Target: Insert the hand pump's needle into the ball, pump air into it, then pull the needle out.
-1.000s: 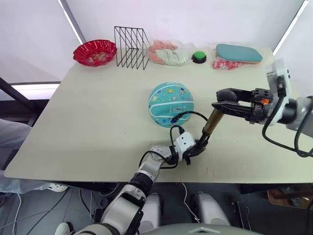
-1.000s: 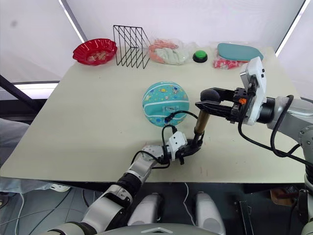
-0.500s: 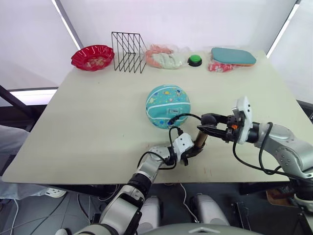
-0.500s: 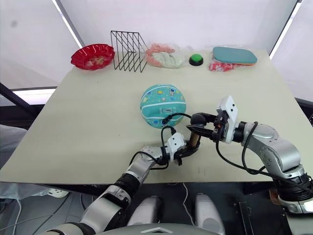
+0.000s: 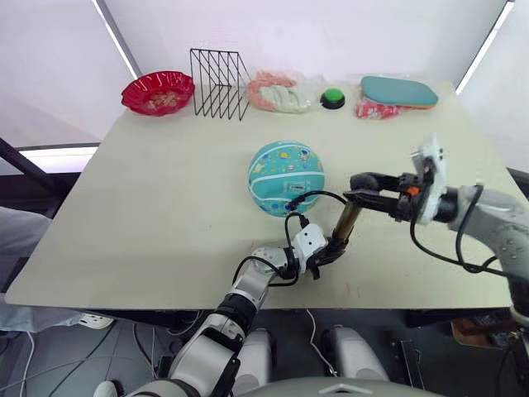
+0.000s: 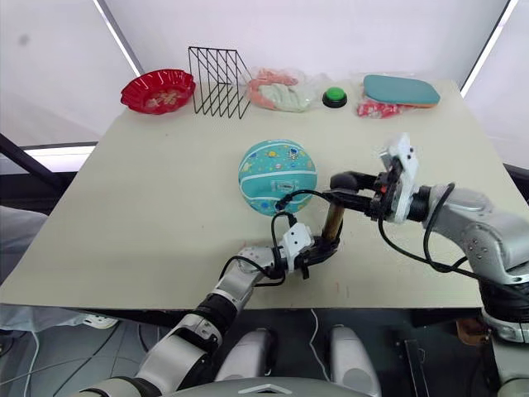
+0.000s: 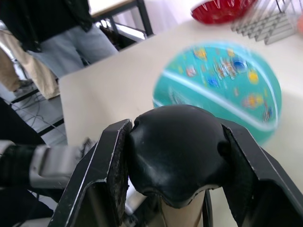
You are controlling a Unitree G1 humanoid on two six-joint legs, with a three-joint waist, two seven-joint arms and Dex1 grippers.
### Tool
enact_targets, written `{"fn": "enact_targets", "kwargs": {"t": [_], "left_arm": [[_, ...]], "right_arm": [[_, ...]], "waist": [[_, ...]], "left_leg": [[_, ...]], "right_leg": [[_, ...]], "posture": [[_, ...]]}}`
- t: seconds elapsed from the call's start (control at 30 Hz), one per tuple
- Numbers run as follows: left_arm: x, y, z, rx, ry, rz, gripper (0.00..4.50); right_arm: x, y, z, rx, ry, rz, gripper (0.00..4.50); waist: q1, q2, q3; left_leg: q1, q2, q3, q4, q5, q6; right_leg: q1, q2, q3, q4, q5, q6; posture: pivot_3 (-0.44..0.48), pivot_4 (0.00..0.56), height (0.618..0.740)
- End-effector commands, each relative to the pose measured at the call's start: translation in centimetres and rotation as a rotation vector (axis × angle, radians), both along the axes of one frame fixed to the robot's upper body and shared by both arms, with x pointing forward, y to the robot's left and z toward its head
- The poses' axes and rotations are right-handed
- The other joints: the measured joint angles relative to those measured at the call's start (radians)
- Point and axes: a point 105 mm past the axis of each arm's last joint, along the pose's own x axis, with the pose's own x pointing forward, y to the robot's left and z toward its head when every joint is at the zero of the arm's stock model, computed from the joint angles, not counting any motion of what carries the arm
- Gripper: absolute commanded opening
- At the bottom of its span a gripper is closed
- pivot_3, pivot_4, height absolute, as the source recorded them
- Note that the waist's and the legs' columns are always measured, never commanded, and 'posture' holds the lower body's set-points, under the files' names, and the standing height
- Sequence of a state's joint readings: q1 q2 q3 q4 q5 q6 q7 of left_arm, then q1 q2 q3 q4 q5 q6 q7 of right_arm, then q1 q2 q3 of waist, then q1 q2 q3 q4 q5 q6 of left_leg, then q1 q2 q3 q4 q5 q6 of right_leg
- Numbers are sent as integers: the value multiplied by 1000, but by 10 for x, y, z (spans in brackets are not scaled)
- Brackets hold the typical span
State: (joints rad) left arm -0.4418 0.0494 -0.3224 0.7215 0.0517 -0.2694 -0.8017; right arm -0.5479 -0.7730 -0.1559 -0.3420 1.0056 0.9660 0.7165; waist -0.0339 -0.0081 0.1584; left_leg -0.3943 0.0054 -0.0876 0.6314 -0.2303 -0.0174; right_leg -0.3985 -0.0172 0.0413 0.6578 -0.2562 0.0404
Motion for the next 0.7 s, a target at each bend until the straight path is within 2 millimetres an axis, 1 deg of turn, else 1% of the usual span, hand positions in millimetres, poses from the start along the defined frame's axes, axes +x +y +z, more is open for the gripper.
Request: {"fn": "enact_targets", "kwargs": {"t": [0.03, 0.13, 0.17, 0.23, 0.33, 0.37, 0.43, 0.47, 0.53, 0.57, 0.6, 0.63, 0.67, 0.7], "left_arm": [[-15, 16, -40, 86, 141, 26, 1053], [-15, 15, -40, 83, 143, 22, 1053], [-16, 15, -40, 83, 144, 21, 1053], [-16, 15, -40, 83, 145, 21, 1053], [-16, 14, -41, 83, 145, 21, 1053], [-16, 14, -41, 82, 144, 21, 1053], [-16, 14, -41, 82, 142, 21, 1052], [-16, 14, -41, 82, 141, 22, 1052], [-16, 15, -41, 82, 139, 25, 1052], [-16, 15, -41, 82, 139, 27, 1052], [-16, 15, -41, 82, 139, 28, 1052], [-16, 16, -41, 82, 139, 30, 1052], [-16, 16, -41, 83, 139, 30, 1052], [-16, 16, -41, 83, 139, 30, 1052]], "right_arm": [[-15, -15, 66, 63, -194, -38, 2036], [-20, -21, 84, 76, -204, -53, 2036], [-20, -22, 87, 81, -201, -56, 2036], [-17, -21, 78, 68, -166, -66, 2036], [-8, -20, 47, 38, -80, -84, 2036], [-5, -19, 33, 39, -39, -88, 2036], [-1, -17, 5, -18, 10, -91, 2036], [1, -14, -13, -33, 51, -88, 2036], [3, -9, -39, -71, 97, -80, 2036], [3, -7, -48, -90, 109, -76, 2036], [5, -4, -66, -102, 135, -77, 2036], [6, -2, -79, -111, 151, -76, 2036], [7, -1, -87, -113, 159, -75, 2036], [7, -1, -91, -114, 160, -73, 2036]], "waist": [[2, 0, 2], [4, -2, 3], [4, -2, 3], [6, -2, 3], [7, -2, 2], [7, -2, 2], [7, -4, -1], [4, -2, -3], [-3, -4, -9], [-7, -3, -11], [-9, -3, -11], [-13, -3, -12], [-13, -3, -12], [-13, -3, -12]], "left_leg": [[-3, 0, 0, 1, 0, 0], [-3, 0, 0, 1, 0, 0], [-3, 0, 0, 1, 0, 0], [-3, 0, 0, 1, 0, 0], [-2, 0, 1, 1, 0, 0], [-2, 0, 1, 1, 0, 0], [-1, 0, 1, 1, 0, 0], [0, 1, 1, 1, 0, 0], [3, 1, 1, 1, 0, 0], [4, 1, 2, 1, 0, 0], [7, 1, 2, 1, 0, 0], [10, 2, 3, 0, 0, 0], [15, 3, 4, -2, 0, 0], [16, 4, 3, -2, 0, 0]], "right_leg": [[-2, 0, 0, 0, 1, 1], [-2, 0, 0, 0, 0, 1], [-2, 0, 0, 0, 1, 1], [-2, 0, 0, 0, 0, 1], [-2, 0, 0, 0, 0, 1], [-2, 0, 1, 0, 0, 1], [-1, 0, 1, 0, 0, 1], [0, 1, 0, 0, 0, 1], [3, 1, 1, 0, 0, 1], [4, 1, 1, 0, 0, 1], [6, 1, 2, 0, 0, 1], [8, 1, 2, 1, 0, 0], [12, 2, 3, 0, -2, -2], [14, 3, 2, 0, -2, -3]], "posture": [[0, 150, 740], [0, 150, 740], [0, 150, 740], [0, 150, 740], [0, 150, 740], [0, 150, 740], [0, 150, 740], [0, 150, 740], [0, 150, 740], [0, 150, 740], [0, 150, 740], [0, 150, 740], [0, 150, 740], [0, 150, 740]]}}
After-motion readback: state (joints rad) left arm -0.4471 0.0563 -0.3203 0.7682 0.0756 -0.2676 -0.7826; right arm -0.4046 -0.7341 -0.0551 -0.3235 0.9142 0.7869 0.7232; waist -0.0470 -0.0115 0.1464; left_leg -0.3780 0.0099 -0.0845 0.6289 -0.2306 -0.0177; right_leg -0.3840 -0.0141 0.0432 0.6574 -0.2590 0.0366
